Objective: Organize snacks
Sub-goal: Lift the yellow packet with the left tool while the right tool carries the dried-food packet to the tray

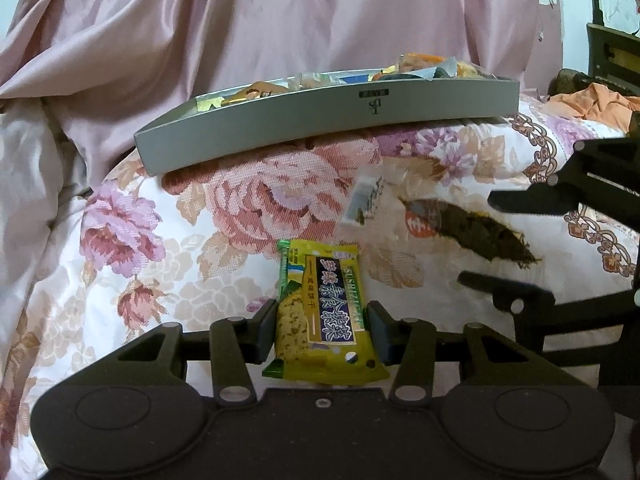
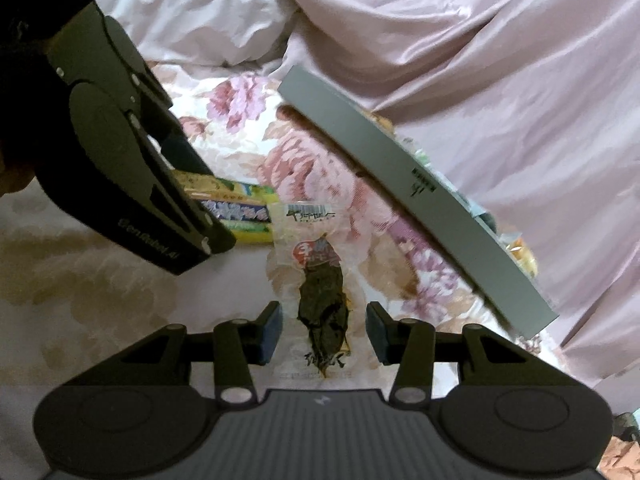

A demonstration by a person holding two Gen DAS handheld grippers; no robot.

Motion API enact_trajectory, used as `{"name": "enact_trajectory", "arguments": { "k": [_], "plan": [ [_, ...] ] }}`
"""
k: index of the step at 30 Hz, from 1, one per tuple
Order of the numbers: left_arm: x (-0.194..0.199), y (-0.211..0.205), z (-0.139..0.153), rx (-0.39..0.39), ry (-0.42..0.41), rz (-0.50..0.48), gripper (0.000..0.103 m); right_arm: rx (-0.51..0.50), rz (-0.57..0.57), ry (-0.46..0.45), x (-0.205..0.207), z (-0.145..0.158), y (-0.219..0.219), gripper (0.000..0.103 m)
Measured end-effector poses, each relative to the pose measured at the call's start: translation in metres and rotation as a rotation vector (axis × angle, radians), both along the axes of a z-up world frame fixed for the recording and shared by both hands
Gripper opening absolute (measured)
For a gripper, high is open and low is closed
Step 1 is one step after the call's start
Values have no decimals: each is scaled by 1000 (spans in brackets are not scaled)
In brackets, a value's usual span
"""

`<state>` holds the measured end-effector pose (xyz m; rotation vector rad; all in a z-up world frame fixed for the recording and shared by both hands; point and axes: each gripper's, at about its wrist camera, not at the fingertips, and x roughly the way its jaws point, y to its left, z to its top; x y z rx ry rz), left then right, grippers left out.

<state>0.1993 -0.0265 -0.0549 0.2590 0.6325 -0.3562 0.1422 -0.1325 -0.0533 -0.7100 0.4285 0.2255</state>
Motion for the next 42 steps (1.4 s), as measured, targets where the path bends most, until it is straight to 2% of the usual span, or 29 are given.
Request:
{"name": "enact_trajectory", "arguments": {
  "k": [7, 11, 16, 20, 25, 28, 35, 42],
  "plan": [
    [-4, -3, -2, 62, -51, 14, 49, 7, -14, -43, 1, 4, -2, 50],
    [-7, -6, -3, 128, -96, 13, 49, 13, -15, -48, 1, 5, -3, 50],
    [-8, -7, -4, 148, -125, 16, 49, 16, -16, -57, -1, 5, -4, 50],
    [-14, -10, -3, 202, -204, 14, 49, 21, -21, -73, -1, 6, -4, 50],
    [-20, -12, 4, 228, -297, 12, 49, 33, -28, -113, -5, 9, -5, 50],
    [-25, -12, 11, 227, -353, 23, 49, 41, -33, -144, -6, 12, -6, 50],
    [-28, -6, 31, 160, -456, 73, 49, 59, -35, -248, -6, 21, -9, 50],
    [-14, -8, 69, 91, -555, 120, 49, 88, -41, -396, 11, 41, -16, 50]
  ]
}}
